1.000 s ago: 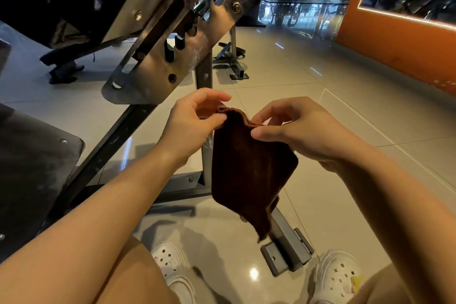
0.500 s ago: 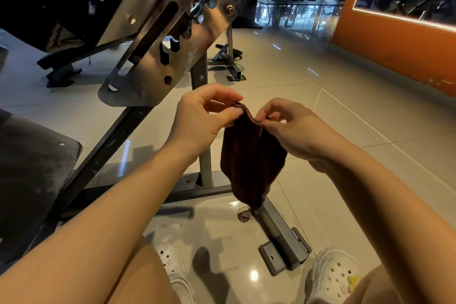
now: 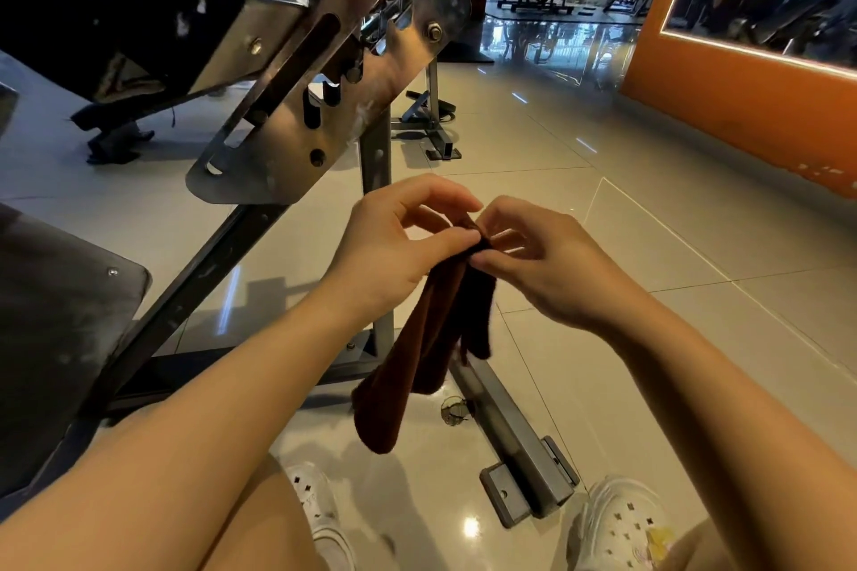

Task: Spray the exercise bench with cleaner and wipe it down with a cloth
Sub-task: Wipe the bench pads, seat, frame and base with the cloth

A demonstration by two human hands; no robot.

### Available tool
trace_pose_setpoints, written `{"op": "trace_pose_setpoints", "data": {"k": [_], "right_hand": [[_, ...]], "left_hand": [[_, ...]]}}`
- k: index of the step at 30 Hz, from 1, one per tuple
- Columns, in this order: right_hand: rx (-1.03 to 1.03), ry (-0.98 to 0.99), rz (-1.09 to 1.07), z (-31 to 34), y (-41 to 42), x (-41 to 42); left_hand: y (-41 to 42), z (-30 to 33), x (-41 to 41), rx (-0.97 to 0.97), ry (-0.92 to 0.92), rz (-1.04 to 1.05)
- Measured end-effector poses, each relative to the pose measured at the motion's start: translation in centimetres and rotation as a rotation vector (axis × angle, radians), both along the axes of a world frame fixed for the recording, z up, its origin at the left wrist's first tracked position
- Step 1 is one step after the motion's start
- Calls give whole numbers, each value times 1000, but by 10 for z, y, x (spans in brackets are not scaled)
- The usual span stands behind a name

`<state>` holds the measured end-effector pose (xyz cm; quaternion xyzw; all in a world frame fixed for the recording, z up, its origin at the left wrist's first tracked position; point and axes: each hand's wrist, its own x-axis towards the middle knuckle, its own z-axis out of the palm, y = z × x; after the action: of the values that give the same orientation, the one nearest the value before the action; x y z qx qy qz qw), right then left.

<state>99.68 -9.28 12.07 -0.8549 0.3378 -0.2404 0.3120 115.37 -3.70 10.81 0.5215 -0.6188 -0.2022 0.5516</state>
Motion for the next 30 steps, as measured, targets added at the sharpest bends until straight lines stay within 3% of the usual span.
{"op": "trace_pose_setpoints", "data": {"k": [3, 5, 8, 12, 17, 20, 24, 27, 30], "right_hand": [[190, -162, 76, 0, 0, 1], [243, -254, 100, 2, 2, 3], [82, -259, 83, 3, 3, 4], [-129, -232, -6, 8, 5, 0], [-178, -376, -74, 17, 6, -6], [-26, -570, -119, 26, 4, -14], [263, -775, -277, 33, -7, -32], [383, -767, -424, 27, -19, -47], [421, -601, -507, 17, -29, -58]], "left_hand": [[3, 0, 3, -33, 85, 11], [5, -7, 1, 49, 205, -61], [6, -28, -10, 198, 294, -141], [5, -48, -25, 186, 249, -60], [4, -53, -36, 223, 179, -73], [1, -55, -34, 282, 118, -20], [-2, -66, -15, 461, 167, -50], [2, -71, -4, 658, 158, -171], [5, -64, 1, 681, 165, -166]]}}
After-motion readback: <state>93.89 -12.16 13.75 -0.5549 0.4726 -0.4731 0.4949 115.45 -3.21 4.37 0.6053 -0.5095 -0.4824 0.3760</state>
